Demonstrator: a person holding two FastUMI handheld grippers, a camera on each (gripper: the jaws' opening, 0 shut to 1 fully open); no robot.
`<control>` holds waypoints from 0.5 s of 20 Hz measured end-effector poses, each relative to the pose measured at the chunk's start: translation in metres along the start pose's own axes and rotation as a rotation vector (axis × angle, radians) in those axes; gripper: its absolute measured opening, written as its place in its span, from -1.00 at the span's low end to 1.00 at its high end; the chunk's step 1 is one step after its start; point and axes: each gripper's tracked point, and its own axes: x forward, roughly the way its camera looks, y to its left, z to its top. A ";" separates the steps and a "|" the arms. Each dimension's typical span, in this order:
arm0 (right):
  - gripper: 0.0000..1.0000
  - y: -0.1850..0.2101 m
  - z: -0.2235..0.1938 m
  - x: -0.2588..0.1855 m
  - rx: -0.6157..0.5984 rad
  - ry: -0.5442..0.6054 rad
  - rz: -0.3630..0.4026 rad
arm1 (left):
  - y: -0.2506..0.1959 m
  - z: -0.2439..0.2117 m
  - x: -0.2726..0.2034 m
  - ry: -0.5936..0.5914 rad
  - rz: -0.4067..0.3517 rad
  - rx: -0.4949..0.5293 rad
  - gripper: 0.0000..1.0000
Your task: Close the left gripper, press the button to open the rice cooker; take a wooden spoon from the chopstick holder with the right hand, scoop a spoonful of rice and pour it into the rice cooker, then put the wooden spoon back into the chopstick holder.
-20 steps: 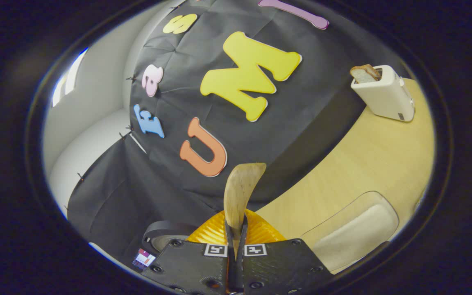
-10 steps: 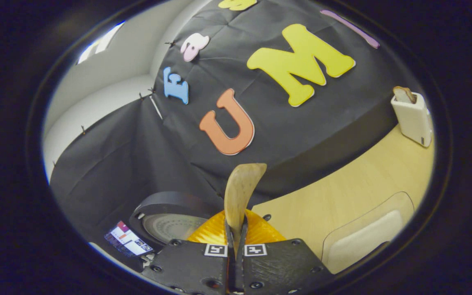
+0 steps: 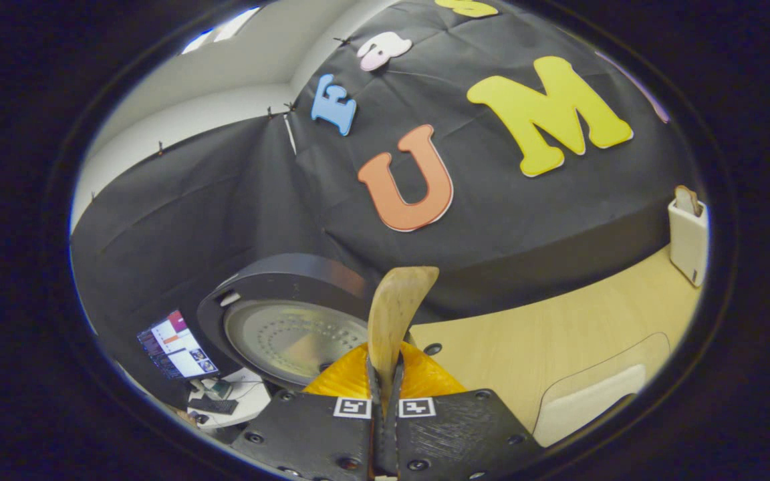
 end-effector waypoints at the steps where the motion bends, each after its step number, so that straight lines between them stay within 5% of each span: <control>1: -0.99 0.003 -0.003 0.001 -0.025 0.004 -0.002 | 0.001 0.001 0.000 -0.001 0.000 -0.002 0.97; 10: -0.99 0.034 -0.001 -0.006 -0.232 -0.045 0.009 | 0.008 -0.002 -0.001 0.010 0.007 -0.009 0.97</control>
